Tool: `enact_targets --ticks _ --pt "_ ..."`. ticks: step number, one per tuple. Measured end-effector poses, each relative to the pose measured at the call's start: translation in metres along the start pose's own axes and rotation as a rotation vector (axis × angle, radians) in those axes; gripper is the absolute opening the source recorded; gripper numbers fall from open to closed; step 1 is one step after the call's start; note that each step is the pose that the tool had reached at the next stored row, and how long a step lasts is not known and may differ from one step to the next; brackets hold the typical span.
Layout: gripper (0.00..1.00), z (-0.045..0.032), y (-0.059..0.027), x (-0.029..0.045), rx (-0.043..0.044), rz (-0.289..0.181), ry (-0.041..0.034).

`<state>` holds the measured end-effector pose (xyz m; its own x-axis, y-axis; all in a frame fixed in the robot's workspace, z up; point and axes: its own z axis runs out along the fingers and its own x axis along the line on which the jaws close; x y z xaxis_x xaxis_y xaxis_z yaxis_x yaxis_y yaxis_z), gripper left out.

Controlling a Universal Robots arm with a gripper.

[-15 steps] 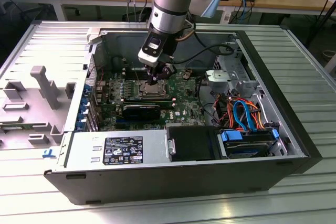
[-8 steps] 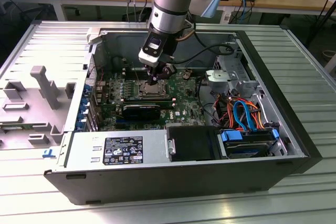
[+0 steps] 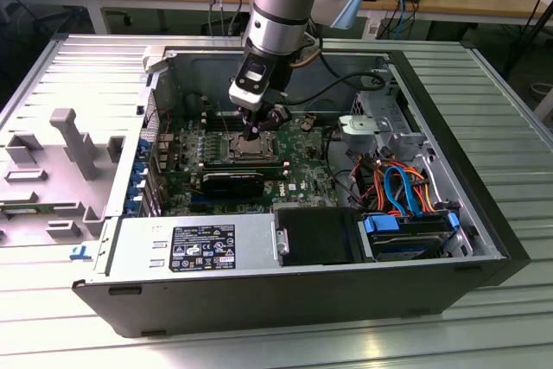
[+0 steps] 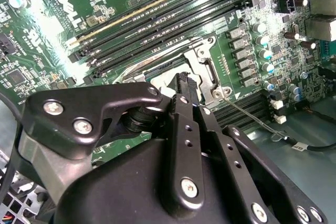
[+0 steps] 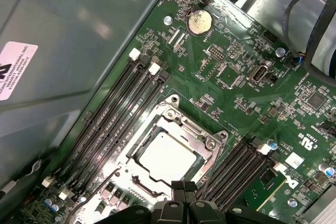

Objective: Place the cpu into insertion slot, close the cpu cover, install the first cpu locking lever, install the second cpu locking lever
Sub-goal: 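Install the first cpu locking lever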

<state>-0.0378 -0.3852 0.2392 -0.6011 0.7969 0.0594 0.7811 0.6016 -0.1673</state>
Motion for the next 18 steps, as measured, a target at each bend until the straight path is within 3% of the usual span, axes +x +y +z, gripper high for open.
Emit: enact_targets --ticks 18 --pt "0.11 0.0 0.0 0.0 0.0021 -0.034 -0.0058"
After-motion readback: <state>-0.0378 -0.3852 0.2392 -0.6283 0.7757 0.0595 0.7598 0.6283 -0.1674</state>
